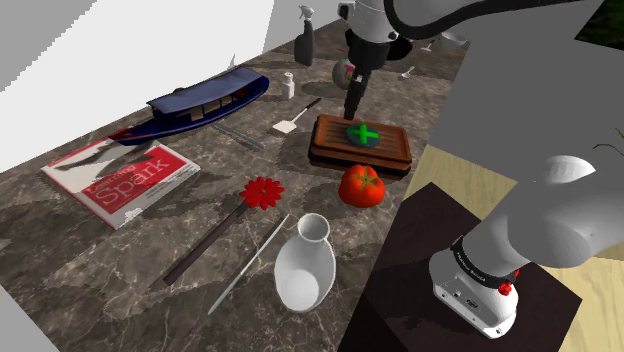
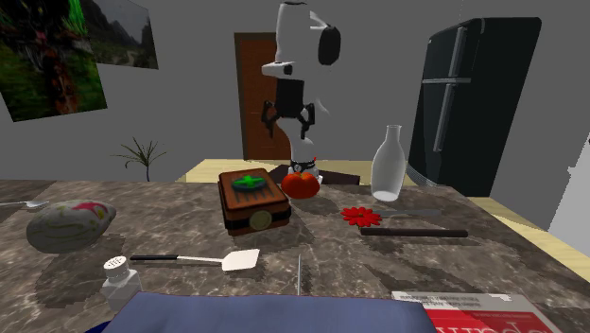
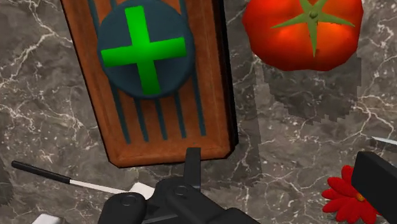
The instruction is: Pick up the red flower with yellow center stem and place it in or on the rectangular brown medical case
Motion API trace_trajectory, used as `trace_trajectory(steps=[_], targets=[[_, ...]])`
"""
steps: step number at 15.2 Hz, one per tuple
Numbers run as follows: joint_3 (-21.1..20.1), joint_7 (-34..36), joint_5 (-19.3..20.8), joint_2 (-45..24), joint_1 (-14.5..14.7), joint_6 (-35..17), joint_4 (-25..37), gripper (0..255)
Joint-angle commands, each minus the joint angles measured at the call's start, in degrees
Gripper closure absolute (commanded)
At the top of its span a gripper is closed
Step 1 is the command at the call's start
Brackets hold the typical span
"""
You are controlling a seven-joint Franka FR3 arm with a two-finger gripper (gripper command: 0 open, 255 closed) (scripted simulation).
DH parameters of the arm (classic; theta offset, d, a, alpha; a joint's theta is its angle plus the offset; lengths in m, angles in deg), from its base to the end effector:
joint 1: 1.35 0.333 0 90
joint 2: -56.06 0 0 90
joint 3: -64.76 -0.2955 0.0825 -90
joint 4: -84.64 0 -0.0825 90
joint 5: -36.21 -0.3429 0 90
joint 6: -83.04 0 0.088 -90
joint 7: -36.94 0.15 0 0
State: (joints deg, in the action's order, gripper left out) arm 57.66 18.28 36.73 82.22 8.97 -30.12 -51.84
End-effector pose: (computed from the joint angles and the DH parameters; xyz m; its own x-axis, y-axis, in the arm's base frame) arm 0.3717 0.1170 0.4461 0.8121 0.5830 0.0237 0.5801 -0.8111 0.0745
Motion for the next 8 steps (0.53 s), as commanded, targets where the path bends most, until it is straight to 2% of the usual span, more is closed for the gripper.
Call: trace_trajectory(steps=[1,8], targets=[[-0.81,-1.63,-0.29,-3.5,1.25,-1.92,1.33,0],[-4.33,-6.4,-0.73,-14.53,5.43,-7.94,5.31,0]])
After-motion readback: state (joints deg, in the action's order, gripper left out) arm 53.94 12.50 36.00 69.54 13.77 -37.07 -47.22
